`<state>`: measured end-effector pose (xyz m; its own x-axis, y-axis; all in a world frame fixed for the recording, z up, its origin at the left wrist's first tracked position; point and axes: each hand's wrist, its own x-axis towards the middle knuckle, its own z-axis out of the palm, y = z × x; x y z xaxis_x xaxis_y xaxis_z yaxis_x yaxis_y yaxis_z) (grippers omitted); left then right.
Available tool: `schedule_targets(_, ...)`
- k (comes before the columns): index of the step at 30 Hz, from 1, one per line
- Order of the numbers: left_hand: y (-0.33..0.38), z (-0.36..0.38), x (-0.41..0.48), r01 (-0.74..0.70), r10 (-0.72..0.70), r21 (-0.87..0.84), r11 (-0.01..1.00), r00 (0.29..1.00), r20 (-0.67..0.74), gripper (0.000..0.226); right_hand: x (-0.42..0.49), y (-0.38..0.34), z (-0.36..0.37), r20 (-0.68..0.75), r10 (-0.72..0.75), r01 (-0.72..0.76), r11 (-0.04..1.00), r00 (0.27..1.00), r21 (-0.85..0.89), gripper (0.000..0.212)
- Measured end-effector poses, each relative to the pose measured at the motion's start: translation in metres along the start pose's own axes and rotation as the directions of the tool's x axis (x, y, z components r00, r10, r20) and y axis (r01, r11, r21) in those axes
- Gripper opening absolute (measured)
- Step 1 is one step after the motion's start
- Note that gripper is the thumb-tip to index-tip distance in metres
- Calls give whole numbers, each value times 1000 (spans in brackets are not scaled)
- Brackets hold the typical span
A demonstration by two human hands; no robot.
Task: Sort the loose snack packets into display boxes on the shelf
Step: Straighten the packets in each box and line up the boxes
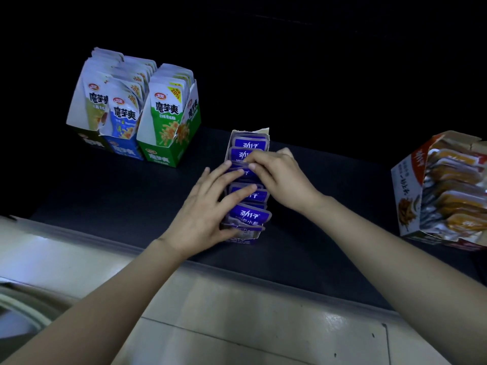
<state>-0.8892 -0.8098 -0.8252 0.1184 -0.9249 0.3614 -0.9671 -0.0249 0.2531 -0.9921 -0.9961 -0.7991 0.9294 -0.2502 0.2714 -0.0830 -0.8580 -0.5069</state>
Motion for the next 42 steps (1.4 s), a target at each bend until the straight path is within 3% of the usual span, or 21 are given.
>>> schedule_targets(6, 1, 5, -5, 170, -172, -91, 981, 985, -22, 95, 3, 0, 0, 110, 135, -151, 977, 985, 150, 16)
schedule_targets(14, 10, 7, 1, 190, -193, -43, 981, 978, -78, 88, 0, -6, -9, 171, 198, -240, 932, 965, 271, 22)
schedule_targets(22, 9, 5, -3, 148, -149, -20, 989, 986, -70, 85, -13, -14, -24, 332, 196, -294, 914, 923, 278, 67)
schedule_targets(29, 5, 10, -6, 294, -310, -162, 942, 947, -83, 102, -16, -16, -34, 545, 152, -250, 962, 824, 109, 120)
schedule_targets(31, 6, 12, -8, 334, -352, -256, 907, 935, -30, 104, -21, -18, -24, 506, 135, -172, 985, 852, 27, 126)
schedule_targets(35, 7, 8, -9, 306, -301, -354, 884, 951, 69, 100, -27, -13, -6, 307, 82, -93, 995, 948, 20, 110)
schedule_targets(39, 10, -6, -8, 147, -174, -287, 947, 982, -71, 95, -30, -14, -4, 262, 57, -65, 998, 963, 22, 106)
schedule_targets(42, 18, -5, 1, 87, -95, -140, 986, 994, -48, 86, -33, -15, 1, 275, 21, -32, 999, 961, 36, 110)
